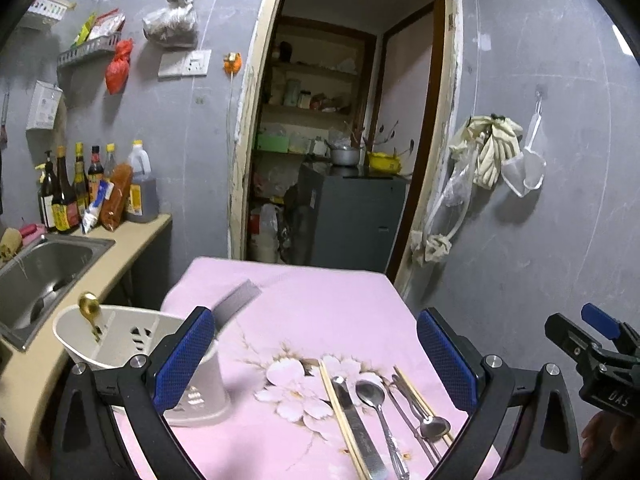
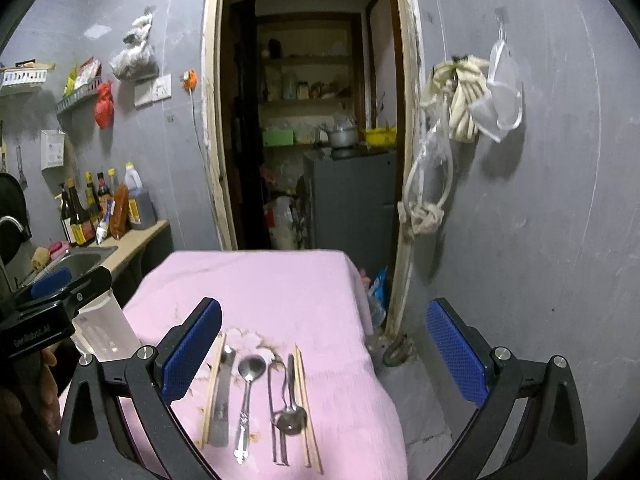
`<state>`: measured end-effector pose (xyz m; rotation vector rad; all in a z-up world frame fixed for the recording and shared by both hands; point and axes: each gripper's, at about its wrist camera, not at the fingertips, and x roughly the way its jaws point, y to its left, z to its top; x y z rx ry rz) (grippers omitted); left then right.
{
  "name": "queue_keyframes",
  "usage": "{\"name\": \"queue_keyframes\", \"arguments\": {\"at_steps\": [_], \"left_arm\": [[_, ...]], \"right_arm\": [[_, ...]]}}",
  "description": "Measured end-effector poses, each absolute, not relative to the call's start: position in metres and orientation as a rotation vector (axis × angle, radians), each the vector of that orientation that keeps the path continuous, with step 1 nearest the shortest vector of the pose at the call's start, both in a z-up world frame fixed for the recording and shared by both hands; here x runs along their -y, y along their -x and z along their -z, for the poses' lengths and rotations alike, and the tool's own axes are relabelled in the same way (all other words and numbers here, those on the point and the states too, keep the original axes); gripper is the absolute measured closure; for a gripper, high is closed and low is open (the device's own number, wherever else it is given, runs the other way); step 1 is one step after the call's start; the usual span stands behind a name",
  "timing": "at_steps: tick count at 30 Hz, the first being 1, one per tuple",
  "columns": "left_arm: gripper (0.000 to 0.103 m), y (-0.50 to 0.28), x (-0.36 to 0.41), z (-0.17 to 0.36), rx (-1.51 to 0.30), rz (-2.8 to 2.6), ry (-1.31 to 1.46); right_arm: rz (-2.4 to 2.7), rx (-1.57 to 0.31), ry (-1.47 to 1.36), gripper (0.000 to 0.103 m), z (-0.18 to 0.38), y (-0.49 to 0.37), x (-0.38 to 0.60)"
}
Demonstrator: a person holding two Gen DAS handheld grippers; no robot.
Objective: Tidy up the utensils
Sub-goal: 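Move both tools back over the remaining utensils, then lower both tools over the wooden chopsticks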
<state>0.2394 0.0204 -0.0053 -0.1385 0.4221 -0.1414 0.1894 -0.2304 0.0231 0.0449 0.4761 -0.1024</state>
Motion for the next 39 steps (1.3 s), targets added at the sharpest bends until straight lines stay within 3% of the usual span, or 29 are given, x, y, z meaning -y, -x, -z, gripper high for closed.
{"name": "queue_keyframes", "arguments": {"at_steps": [20, 26, 30, 33, 35, 39], "left_arm": [[0.001, -0.302, 0.009, 0.100, -0.673, 0.064, 0.105], [0.003, -0.323, 0.010, 0.127, -0.745, 0.050, 0.107], [0.012, -0.335, 0.013, 0.142, -0.789, 0.057, 0.107], [0.013, -0.342, 0.017, 0.151, -0.824, 0.065, 0.101], [0.013, -0.349, 0.020, 0.157, -0.859, 0.080, 0.099], [0.030, -0.356, 0.025, 0.166, -0.915, 0.106, 0.095]], "right_arm": [[0.017, -0.738, -0.085, 0.004, 0.093, -0.270, 0.265], [-0.052, -0.812, -0.082, 0.026, 0.124, -0.293, 0.259], [-0.090, -0.867, -0.061, 0.044, 0.142, -0.308, 0.250], [-0.098, -0.914, -0.026, 0.054, 0.155, -0.320, 0.242], [-0.108, -0.928, -0.027, 0.057, 0.159, -0.324, 0.239], [-0.130, -0.929, -0.024, 0.057, 0.160, -0.328, 0.233]]}}
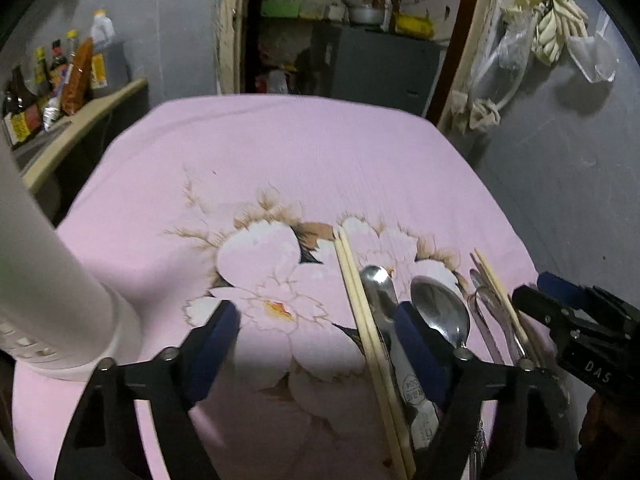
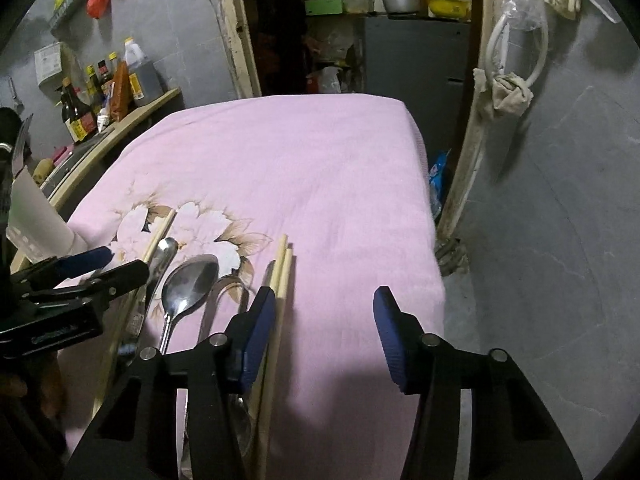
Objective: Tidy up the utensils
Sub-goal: 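Lower both tools over the wooden chopsticks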
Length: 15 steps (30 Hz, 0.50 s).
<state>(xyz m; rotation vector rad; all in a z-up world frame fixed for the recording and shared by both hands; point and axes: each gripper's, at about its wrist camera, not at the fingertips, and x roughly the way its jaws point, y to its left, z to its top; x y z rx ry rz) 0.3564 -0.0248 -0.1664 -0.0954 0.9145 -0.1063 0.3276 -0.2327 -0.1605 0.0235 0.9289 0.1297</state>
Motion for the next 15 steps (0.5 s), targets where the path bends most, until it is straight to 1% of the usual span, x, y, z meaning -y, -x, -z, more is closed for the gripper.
{"name": "queue_keyframes", "arguments": {"at_steps": [3, 7, 9, 15], "left_arm": [[0.034, -0.357, 0.023, 0.167, -0.915, 0.104, 0.104], [0.044, -0.356, 0.014, 0.167, -0.912, 0.104, 0.159], [0.047, -0.356, 0.010, 0.167, -0.914, 0.100, 0.179], [0.047, -0.362, 0.016, 0.169, -0.925, 0.104, 0.138]], "right_arm": [[-0.136, -0.937, -0.020, 0.057, 0.164, -0.329, 0.232], [-0.128, -0.933, -0.017, 0.057, 0.163, -0.329, 0.232], [-0.131, -0.934, -0.014, 0.057, 0.164, -0.329, 0.234], [-0.128, -0.935, 0.035, 0.057, 0.164, -0.331, 0.229]]}}
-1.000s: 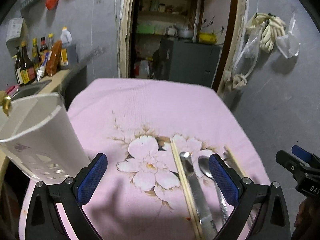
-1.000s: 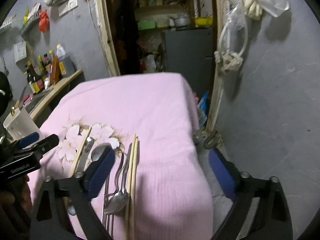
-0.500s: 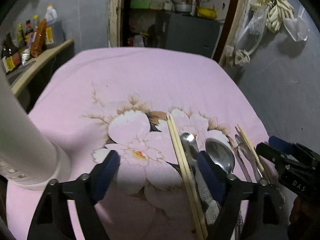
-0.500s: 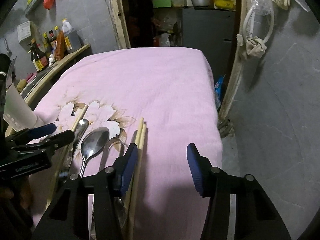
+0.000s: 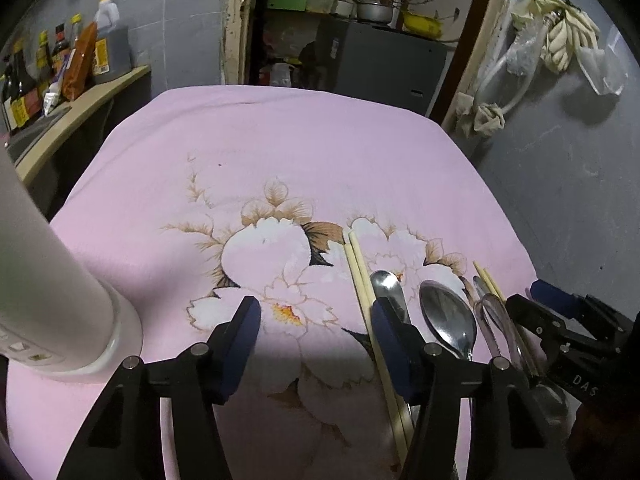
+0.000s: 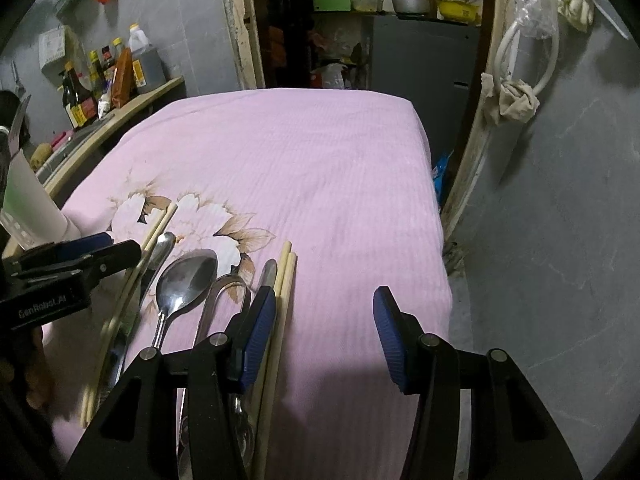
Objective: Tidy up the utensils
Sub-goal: 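Lower both tools over the wooden chopsticks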
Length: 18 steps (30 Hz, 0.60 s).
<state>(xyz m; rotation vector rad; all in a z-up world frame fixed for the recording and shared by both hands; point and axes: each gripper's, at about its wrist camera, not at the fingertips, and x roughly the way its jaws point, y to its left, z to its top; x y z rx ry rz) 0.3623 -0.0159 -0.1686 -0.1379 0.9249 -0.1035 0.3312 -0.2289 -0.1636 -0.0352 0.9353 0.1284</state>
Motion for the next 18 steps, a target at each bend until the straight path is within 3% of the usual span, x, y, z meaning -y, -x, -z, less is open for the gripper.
{"name": "queue_keyframes", "arguments": {"at_steps": [18], "left_arm": [[0.049, -0.371, 0.025, 0.167, -1.011, 0.114, 0.037]], "right_arm": [[-0.072, -0.987, 0.073, 0.058, 0.164, -0.332, 0.226]]}}
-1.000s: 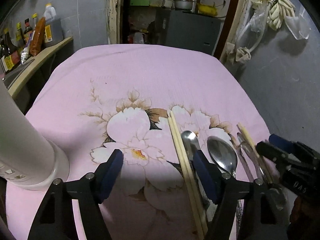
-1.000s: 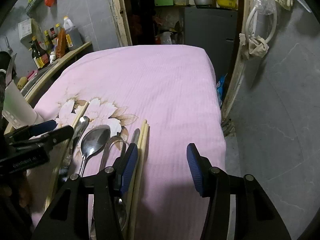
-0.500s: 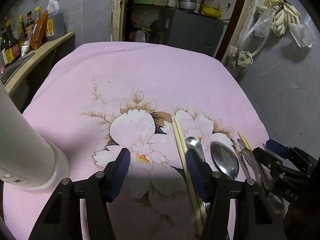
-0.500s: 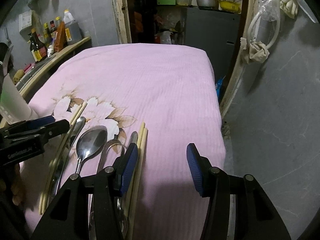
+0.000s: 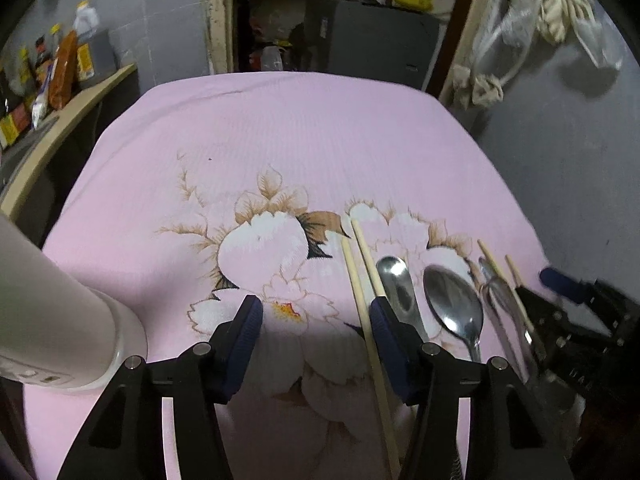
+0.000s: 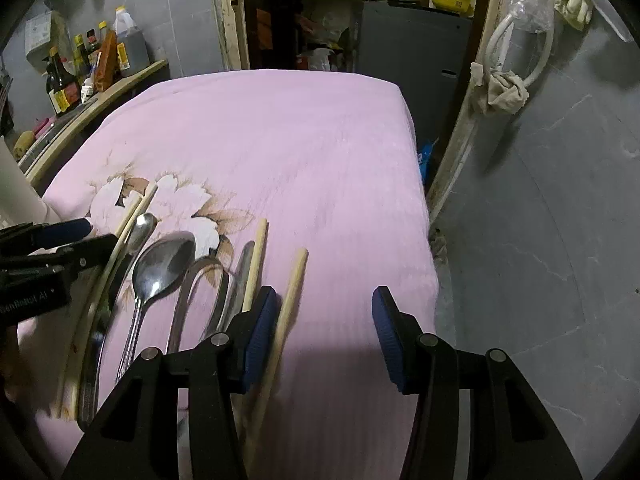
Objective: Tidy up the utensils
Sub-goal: 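Lower both tools over the wooden chopsticks, then grasp one chopstick with the right tool while the left tool grasps the other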
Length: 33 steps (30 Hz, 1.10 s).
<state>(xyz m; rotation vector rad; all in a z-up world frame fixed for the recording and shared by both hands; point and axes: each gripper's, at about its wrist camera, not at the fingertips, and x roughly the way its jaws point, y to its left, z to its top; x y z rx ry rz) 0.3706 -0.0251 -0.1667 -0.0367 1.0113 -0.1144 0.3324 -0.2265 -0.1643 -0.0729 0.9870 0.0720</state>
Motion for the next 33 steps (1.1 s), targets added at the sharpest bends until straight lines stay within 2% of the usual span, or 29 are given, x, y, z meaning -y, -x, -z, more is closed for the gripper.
{"name": "queue_keyframes", "arguments": {"at_steps": [2, 6, 7, 8, 10, 14, 20, 23, 25, 27, 33], "left_arm": [[0.049, -0.374, 0.030, 0.166, -1.029, 0.100, 0.011], [0.049, -0.377, 0.034, 0.165, -1.051, 0.092, -0.011], [0.051, -0.377, 0.033, 0.165, -1.057, 0.092, -0.011], [0.053, -0.377, 0.033, 0.163, -1.063, 0.094, -0.012], [0.063, -0.376, 0.033, 0.160, -1.066, 0.117, -0.012], [0.064, -0.371, 0.035, 0.160, -1.055, 0.155, -0.043], [0.076, -0.383, 0.052, 0.164, -1.075, 0.181, -0.111], [0.088, -0.387, 0.056, 0.163, -1.082, 0.211, -0.115], [0.097, -0.387, 0.055, 0.162, -1.081, 0.226, -0.095], [0.098, -0.388, 0.048, 0.161, -1.085, 0.225, -0.033], [0.098, -0.374, 0.025, 0.142, -1.004, 0.220, 0.158]], "right_arm": [[-0.077, -0.982, 0.070, 0.059, 0.166, -0.335, 0.227], [-0.107, -0.990, 0.061, 0.074, 0.167, -0.335, 0.225], [-0.113, -0.994, 0.053, 0.075, 0.167, -0.332, 0.225], [-0.116, -0.997, 0.040, 0.075, 0.167, -0.330, 0.226], [-0.123, -1.001, -0.008, 0.075, 0.166, -0.326, 0.231], [-0.145, -1.012, -0.034, 0.075, 0.169, -0.328, 0.237], [-0.141, -1.048, 0.023, 0.073, 0.170, -0.335, 0.227], [-0.144, -1.099, 0.021, 0.073, 0.167, -0.343, 0.226], [-0.132, -1.122, 0.002, 0.077, 0.165, -0.347, 0.227], [-0.120, -1.135, -0.038, 0.098, 0.163, -0.350, 0.232], [-0.124, -1.112, -0.355, 0.099, 0.155, -0.338, 0.260]]}}
